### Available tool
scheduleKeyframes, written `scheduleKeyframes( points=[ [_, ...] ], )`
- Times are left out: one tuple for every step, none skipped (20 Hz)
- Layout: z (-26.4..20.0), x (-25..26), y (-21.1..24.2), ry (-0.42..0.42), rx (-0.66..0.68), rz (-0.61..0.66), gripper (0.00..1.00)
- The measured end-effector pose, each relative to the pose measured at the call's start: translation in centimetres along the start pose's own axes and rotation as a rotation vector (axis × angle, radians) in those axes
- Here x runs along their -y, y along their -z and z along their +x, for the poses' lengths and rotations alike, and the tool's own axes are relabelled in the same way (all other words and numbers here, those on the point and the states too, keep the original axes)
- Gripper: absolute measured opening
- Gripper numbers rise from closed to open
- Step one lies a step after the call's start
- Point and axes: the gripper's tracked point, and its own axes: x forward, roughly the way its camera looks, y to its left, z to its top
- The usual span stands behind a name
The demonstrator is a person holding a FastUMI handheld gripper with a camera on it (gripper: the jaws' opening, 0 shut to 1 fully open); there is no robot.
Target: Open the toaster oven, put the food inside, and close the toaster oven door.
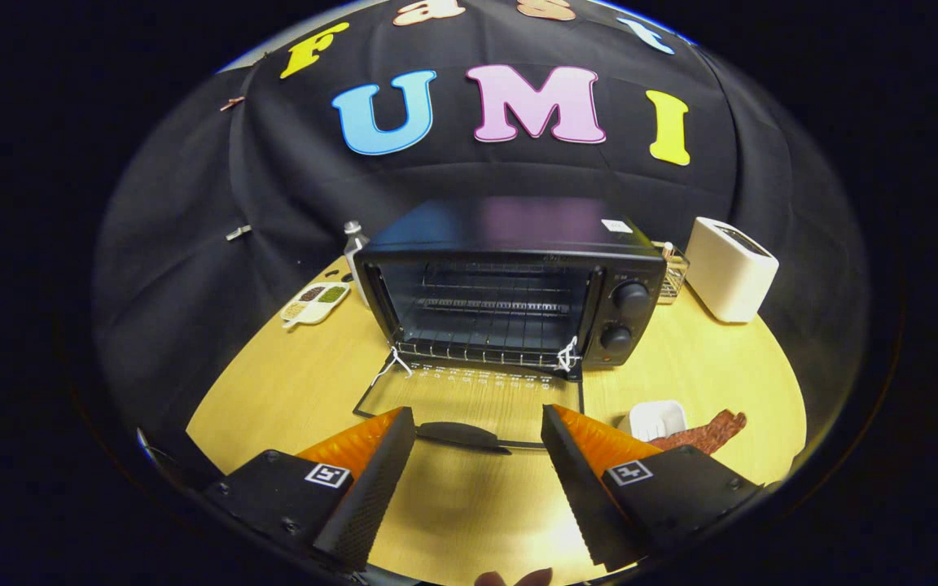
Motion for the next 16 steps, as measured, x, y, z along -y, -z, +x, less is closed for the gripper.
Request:
scheduleKeyframes(
  points=[
    [-0.8, 0.8, -0.4, -0.017, -0.004, -0.002, 0.98],
    [-1.4, 1.8, -0.5, -0.026, -0.013, -0.005, 0.98],
    [-2.1, 2.8, -0.6, -0.034, -0.029, -0.011, 0.98],
    [-2.7, 3.9, -0.6, -0.042, -0.045, -0.016, 0.98],
    [-3.3, 5.0, -0.6, -0.052, -0.064, -0.019, 0.97],
    [-4.0, 6.1, -0.5, -0.066, -0.087, -0.02, 0.97],
    [-4.4, 7.2, -0.6, -0.08, -0.111, -0.016, 0.97],
    [-4.9, 8.5, -0.6, -0.094, -0.137, -0.004, 0.97],
    [-5.3, 9.6, -0.6, -0.106, -0.163, 0.009, 0.97],
    [-5.6, 10.8, -0.4, -0.113, -0.19, 0.024, 0.98],
    [-5.9, 12.1, -0.3, -0.118, -0.224, 0.037, 0.99],
    [-6.1, 13.4, 0.0, -0.123, -0.258, 0.05, 0.99],
    [-6.2, 14.7, 0.2, -0.121, -0.29, 0.058, 0.99],
    [-6.3, 16.0, 0.6, -0.117, -0.316, 0.063, 0.99],
    [-6.2, 17.3, 0.8, -0.113, -0.338, 0.067, 0.99],
    [-6.1, 18.6, 1.2, -0.11, -0.361, 0.075, 0.99]
  ],
)
